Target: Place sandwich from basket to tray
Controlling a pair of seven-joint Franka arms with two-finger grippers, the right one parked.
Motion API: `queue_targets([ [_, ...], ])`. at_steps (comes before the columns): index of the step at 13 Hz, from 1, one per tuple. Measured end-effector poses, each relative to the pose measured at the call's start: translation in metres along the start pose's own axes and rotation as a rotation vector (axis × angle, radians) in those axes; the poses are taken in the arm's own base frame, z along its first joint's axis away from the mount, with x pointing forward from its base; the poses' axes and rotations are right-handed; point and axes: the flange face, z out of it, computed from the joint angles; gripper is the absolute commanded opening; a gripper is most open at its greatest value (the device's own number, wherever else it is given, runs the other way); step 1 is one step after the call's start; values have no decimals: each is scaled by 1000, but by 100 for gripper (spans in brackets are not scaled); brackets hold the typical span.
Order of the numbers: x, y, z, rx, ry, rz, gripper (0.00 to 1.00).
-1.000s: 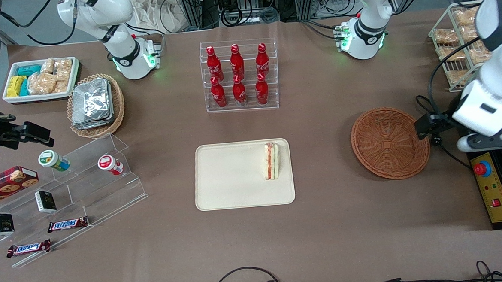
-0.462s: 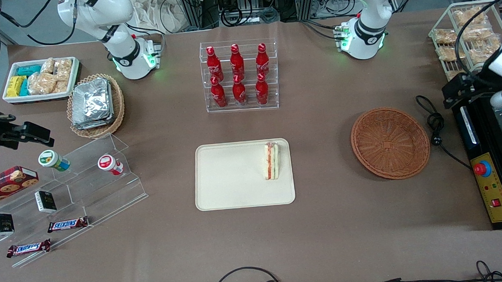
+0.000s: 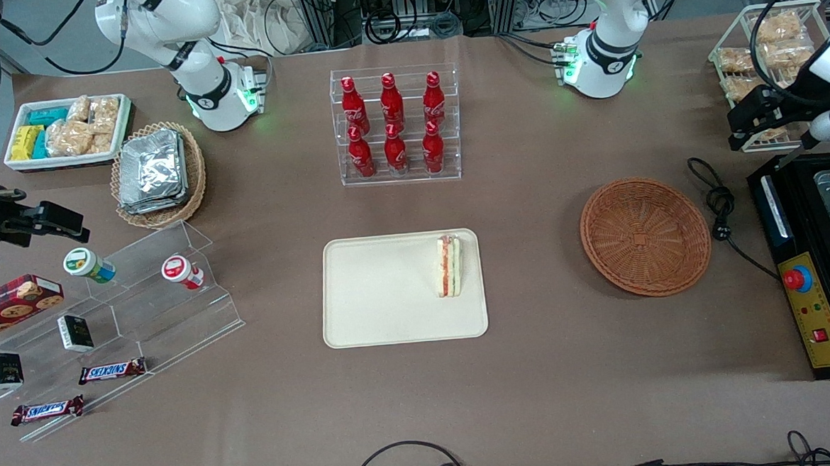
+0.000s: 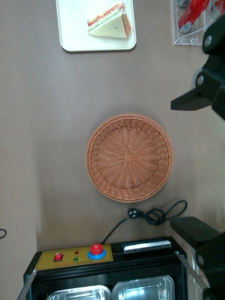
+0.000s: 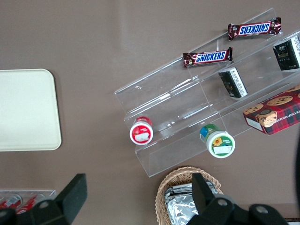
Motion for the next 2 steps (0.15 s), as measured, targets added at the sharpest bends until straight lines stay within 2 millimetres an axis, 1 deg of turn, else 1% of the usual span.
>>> queue_targets([
  [2, -1, 0, 4, -4, -19, 0, 100],
])
